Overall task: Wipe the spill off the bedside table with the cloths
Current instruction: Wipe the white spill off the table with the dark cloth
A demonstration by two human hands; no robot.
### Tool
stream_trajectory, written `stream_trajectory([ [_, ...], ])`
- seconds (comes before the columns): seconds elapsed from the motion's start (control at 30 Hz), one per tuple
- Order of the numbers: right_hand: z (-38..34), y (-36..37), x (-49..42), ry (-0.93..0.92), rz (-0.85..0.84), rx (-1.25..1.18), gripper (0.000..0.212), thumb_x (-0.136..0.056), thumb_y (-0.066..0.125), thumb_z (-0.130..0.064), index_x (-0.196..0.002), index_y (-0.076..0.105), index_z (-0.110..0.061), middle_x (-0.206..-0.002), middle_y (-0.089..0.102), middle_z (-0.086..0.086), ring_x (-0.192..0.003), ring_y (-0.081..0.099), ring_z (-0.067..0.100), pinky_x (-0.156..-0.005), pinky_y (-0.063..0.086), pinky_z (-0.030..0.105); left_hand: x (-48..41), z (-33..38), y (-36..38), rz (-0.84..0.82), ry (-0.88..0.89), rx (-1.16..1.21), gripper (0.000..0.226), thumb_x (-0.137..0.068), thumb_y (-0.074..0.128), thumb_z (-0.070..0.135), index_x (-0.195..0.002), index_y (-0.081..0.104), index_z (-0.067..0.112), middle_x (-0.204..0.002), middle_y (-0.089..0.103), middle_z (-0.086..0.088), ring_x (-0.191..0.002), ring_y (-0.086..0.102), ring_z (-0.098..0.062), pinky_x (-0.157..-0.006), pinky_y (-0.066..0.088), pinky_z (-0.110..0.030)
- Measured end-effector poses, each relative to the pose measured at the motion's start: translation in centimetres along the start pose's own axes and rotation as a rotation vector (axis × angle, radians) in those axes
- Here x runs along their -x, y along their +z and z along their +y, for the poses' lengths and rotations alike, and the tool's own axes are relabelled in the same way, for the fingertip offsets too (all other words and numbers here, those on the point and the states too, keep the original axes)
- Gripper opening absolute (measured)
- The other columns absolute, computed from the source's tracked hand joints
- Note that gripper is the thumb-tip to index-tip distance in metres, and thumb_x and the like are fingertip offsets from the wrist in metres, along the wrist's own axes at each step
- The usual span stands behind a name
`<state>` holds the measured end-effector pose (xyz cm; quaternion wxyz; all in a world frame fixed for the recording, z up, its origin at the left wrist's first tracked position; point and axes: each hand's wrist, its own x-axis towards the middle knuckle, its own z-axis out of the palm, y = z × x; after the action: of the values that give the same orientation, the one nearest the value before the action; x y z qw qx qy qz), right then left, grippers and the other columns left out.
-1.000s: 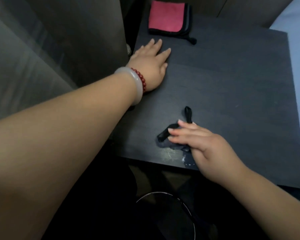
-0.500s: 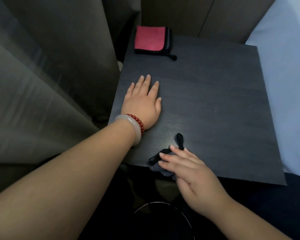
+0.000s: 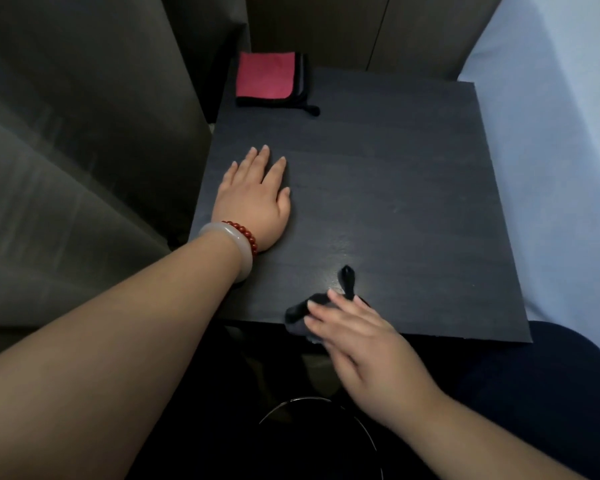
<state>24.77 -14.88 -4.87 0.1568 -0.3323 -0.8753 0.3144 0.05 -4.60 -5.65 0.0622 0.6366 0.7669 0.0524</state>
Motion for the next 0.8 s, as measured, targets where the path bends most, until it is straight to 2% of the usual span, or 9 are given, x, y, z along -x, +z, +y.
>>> stream_trajectory([
  [0.07,1.4,-1.3,1.2,-0.037,-0.027,0.030,0.035,-0.087,0.059,-0.011,-0.119,0.064,-0.025,-0.135,0.053,-0.013,-0.135,0.038,0.009,-0.111,0.032,0.039,0.0,0.0,0.0,0.000,0.002,0.006,0.056,-0.099,0.026,0.041,-0.151,0.022,0.022,-0.161,0.012,-0.005,-0.148,0.005,-0.021,-0.120,0.005,-0.041],
  [0.2,2.8,-3.3,1.7,0.150,0.101,-0.004,0.033,-0.091,0.051,-0.017,-0.120,0.064,-0.023,-0.132,0.056,-0.011,-0.133,0.041,0.007,-0.109,0.034,0.042,0.0,-0.1,0.0,0.006,0.002,0.011,0.056,-0.098,0.027,0.041,-0.151,0.022,0.022,-0.161,0.012,-0.005,-0.148,0.005,-0.021,-0.119,0.005,-0.041],
  [0.23,2.2,-2.8,1.2,0.149,0.118,-0.001,0.033,-0.090,0.051,-0.017,-0.120,0.064,-0.023,-0.132,0.056,-0.010,-0.132,0.041,0.008,-0.109,0.034,0.042,0.0,-0.1,0.1,0.011,0.002,0.011,0.056,-0.098,0.027,0.041,-0.151,0.022,0.022,-0.161,0.012,-0.005,-0.148,0.005,-0.021,-0.119,0.005,-0.041],
  [0.37,-0.5,1.1,-1.3,-0.042,0.027,-0.009,0.036,-0.085,0.056,-0.010,-0.117,0.066,-0.024,-0.132,0.057,-0.010,-0.133,0.041,0.008,-0.111,0.032,0.037,0.0,-0.1,0.1,-0.004,0.002,0.002,0.056,-0.099,0.026,0.041,-0.151,0.021,0.023,-0.161,0.012,-0.005,-0.148,0.005,-0.021,-0.119,0.005,-0.041],
  [0.47,-0.5,1.0,-1.9,-0.096,-0.022,-0.025,0.035,-0.084,0.060,-0.009,-0.115,0.067,-0.024,-0.130,0.059,-0.011,-0.132,0.042,0.007,-0.110,0.034,0.036,0.0,-0.1,0.0,-0.010,0.007,0.004,0.056,-0.099,0.026,0.041,-0.151,0.021,0.022,-0.161,0.012,-0.006,-0.148,0.006,-0.021,-0.119,0.006,-0.041],
  [0.53,1.1,-0.6,-1.2,-0.058,0.008,-0.046,0.033,-0.083,0.057,-0.013,-0.112,0.069,-0.023,-0.128,0.060,-0.010,-0.130,0.045,0.007,-0.109,0.036,0.039,-0.1,-0.1,0.0,-0.009,0.012,0.013,0.056,-0.099,0.027,0.041,-0.151,0.021,0.023,-0.161,0.012,-0.005,-0.148,0.006,-0.021,-0.119,0.006,-0.041],
  [0.6,3.3,-2.9,-0.4,0.072,0.114,-0.059,0.032,-0.082,0.053,-0.017,-0.108,0.071,-0.023,-0.124,0.062,-0.011,-0.128,0.047,0.005,-0.108,0.036,0.041,-0.1,-0.1,0.0,-0.005,0.014,0.016,0.056,-0.098,0.027,0.042,-0.151,0.021,0.023,-0.160,0.012,-0.005,-0.148,0.005,-0.021,-0.119,0.006,-0.041],
  [0.7,5.1,-5.1,-1.3,0.216,0.227,-0.059,0.033,-0.080,0.053,-0.012,-0.105,0.072,-0.023,-0.121,0.061,-0.016,-0.127,0.045,0.002,-0.110,0.034,0.038,-0.1,-0.1,0.0,0.003,0.008,0.023,0.056,-0.098,0.027,0.042,-0.151,0.022,0.023,-0.160,0.012,-0.005,-0.148,0.005,-0.020,-0.119,0.005,-0.041],
  [0.8,4.7,-4.9,-4.7,0.123,0.087,-0.083,0.039,-0.079,0.052,-0.006,-0.108,0.070,-0.025,-0.129,0.057,-0.014,-0.135,0.036,0.004,-0.116,0.024,0.039,-0.1,0.0,-0.1,-0.009,0.011,0.036,0.056,-0.099,0.027,0.042,-0.151,0.021,0.024,-0.161,0.012,-0.005,-0.148,0.004,-0.020,-0.119,0.004,-0.040],
])
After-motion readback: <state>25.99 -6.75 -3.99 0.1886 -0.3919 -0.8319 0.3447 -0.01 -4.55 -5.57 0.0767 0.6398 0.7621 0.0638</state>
